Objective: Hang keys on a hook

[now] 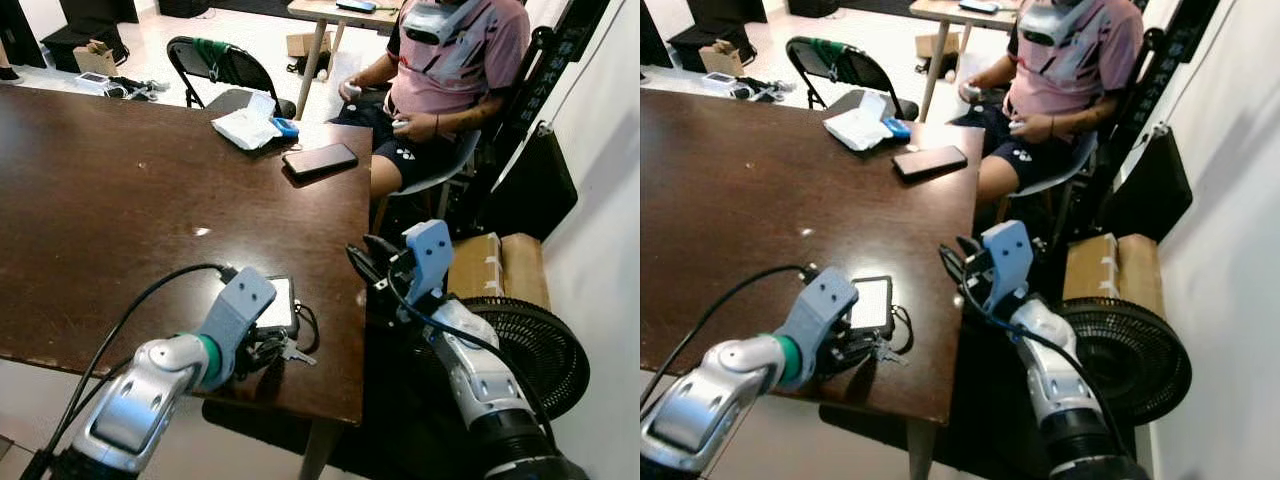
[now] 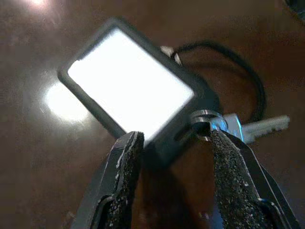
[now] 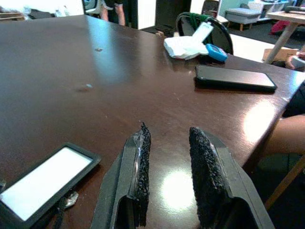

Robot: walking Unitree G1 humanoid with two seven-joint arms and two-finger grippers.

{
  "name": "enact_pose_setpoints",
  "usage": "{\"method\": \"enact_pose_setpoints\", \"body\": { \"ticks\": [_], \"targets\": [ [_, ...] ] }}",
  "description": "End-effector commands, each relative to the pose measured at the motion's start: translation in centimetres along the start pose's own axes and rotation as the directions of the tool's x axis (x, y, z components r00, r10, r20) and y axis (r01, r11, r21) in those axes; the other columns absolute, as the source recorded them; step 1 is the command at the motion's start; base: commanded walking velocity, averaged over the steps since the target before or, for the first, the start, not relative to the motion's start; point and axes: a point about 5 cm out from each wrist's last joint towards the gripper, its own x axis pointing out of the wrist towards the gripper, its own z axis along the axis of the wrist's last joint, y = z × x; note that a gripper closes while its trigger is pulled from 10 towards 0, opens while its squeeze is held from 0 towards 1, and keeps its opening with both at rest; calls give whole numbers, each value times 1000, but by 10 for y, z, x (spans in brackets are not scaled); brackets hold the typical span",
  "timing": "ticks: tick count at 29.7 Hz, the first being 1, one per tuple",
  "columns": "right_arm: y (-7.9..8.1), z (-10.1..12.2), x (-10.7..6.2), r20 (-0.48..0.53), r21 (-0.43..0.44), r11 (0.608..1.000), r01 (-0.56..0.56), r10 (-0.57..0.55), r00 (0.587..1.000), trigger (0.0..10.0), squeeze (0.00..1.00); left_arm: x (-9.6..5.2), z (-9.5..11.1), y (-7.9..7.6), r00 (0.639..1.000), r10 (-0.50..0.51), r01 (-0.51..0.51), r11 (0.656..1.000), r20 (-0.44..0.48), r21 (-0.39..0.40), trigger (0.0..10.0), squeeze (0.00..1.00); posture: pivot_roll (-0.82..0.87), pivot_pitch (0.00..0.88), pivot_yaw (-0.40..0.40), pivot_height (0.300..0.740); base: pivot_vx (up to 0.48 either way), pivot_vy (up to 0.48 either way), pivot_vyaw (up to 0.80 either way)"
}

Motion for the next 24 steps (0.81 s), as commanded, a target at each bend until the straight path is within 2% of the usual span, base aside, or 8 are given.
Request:
{"method": "enact_pose_setpoints", "body": {
  "ticks": [1, 16, 17, 19, 20, 21, 22, 24],
  "targets": [
    [-1, -4, -5, -11, 8, 1000, 10, -10, 1000, 10000, 0, 3, -5, 0, 1000, 1, -1, 1000, -27, 6, 10000, 0, 84, 138, 80, 740, 0, 0, 0],
    [-1, -4, -5, -10, 7, 1000, 10, -10, 1000, 10000, 0, 13, -15, 13, 996, 59, -60, 998, -59, -8, 8588, 0, 83, 133, 78, 740, 0, 0, 0],
    [-1, -4, -5, -9, 7, 1000, 10, -10, 1000, 10000, 0, 13, -16, 14, 996, 61, -62, 998, -61, -9, 6353, 0, 81, 132, 78, 740, 0, 0, 0],
    [-1, -4, -5, -9, 6, 1000, 10, -10, 1000, 10000, 0, 14, -17, 14, 996, 62, -63, 998, -61, -9, 6353, 0, 81, 132, 78, 740, 0, 0, 0],
    [-1, -4, -5, -9, 6, 1000, 10, -10, 1000, 10000, 0, 14, -17, 14, 996, 62, -63, 998, -61, -10, 3176, 0, 81, 130, 78, 740, 0, 0, 0],
    [-1, -4, -5, -9, 6, 1000, 10, -10, 1000, 10000, 0, 14, -17, 14, 996, 62, -63, 998, -61, -10, 3176, 0, 81, 130, 78, 740, 0, 0, 0],
    [-1, -4, -5, -10, 5, 1000, 10, -10, 1000, 10000, 0, 14, -17, 14, 996, 62, -63, 998, -61, -11, 0, 0, 81, 130, 78, 740, 0, 0, 0],
    [0, -4, -5, -10, 5, 1000, 9, -9, 1000, 10000, 0, 14, -17, 14, 996, 64, -65, 998, -61, -10, 0, 0, 81, 127, 75, 740, 0, 0, 0]
  ]
}}
